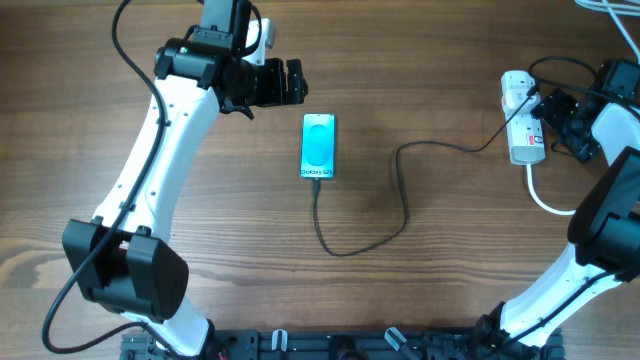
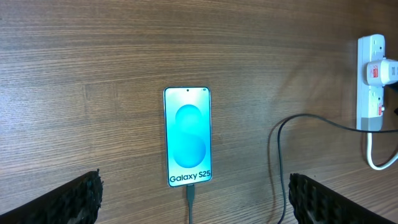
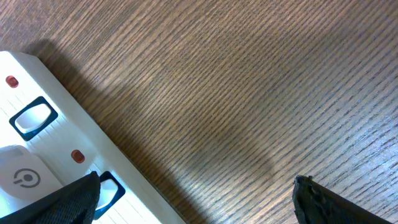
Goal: Plug charger to phone and switch on socket
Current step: 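Move the right gripper over the white power strip's switch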
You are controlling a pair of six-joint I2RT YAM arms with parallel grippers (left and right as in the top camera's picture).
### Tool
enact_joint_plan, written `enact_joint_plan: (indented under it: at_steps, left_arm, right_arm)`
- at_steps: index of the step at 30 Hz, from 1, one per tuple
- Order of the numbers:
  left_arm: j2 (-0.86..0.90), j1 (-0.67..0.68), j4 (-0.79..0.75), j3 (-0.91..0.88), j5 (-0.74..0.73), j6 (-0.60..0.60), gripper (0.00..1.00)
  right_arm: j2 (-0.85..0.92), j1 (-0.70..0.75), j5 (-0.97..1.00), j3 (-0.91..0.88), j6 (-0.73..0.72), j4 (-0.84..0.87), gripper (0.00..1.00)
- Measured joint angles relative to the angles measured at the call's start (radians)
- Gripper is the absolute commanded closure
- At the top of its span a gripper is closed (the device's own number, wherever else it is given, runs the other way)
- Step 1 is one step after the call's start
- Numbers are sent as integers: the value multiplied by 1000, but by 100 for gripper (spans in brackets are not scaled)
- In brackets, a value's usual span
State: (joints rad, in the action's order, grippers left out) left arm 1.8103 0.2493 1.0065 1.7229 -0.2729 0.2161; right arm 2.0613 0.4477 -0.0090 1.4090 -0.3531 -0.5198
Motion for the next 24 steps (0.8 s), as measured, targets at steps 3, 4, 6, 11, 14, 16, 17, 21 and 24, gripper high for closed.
enact_joint_plan:
  at_steps: [3,4,6,11,14,16,17,21,24]
  left_arm:
    - [0,0,0,0,0,0,0]
    - [0,0,0,0,0,0,0]
    - [0,0,0,0,0,0,0]
    - [0,0,0,0,0,3,0]
    - [0,0,0,0,0,3,0]
    - [0,0,0,0,0,3,0]
    - [0,0,0,0,0,3,0]
    - [0,0,0,0,0,4,0]
    - [0,0,0,0,0,4,0]
  right_arm:
    - [0,0,-3,0,0,-6,0]
    - [0,0,-3,0,0,-8,0]
    - [0,0,-3,0,0,-11,0]
    - [2,0,-9,0,0,-10,0]
    - [8,2,-24,0,0,1,0]
    - [11,6,-32,0,0,2,0]
    - [11,7,-37,0,0,2,0]
    - [13,8,-47,1,0,1,0]
    - [13,10,-66,2,2,-4,0]
